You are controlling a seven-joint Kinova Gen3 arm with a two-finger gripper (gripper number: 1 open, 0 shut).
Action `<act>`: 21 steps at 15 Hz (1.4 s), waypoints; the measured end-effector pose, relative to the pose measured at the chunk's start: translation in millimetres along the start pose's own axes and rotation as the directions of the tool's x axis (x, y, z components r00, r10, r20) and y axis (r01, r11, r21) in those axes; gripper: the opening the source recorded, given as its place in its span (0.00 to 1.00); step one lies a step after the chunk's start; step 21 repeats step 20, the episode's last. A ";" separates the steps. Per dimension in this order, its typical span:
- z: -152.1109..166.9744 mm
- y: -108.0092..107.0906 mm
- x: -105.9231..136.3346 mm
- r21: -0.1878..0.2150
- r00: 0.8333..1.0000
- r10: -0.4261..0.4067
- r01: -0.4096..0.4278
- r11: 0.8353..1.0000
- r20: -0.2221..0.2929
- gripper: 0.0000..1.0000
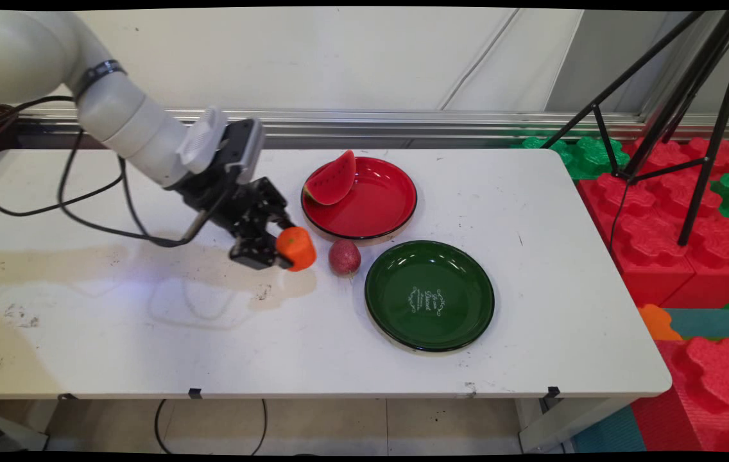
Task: Place the picked object on the table
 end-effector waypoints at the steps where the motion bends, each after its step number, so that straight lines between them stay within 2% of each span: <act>1: -1.0 0.7 -5.1 -0.001 1.000 0.000 0.000 1.000 0.010 0.00; 5: 1.8 3.5 -34.0 -0.007 0.997 0.006 -0.006 1.000 0.071 0.00; 9: 18.3 9.6 -58.4 -0.035 0.992 -0.003 0.008 0.999 0.125 0.00; 16: 41.8 15.4 -79.0 -0.056 0.987 -0.024 0.033 0.998 0.160 0.00; 17: 44.5 15.3 -81.1 -0.057 0.987 -0.026 0.036 0.998 0.162 1.00; 21: 47.2 13.5 -85.4 -0.054 0.987 -0.034 0.043 0.998 0.159 1.00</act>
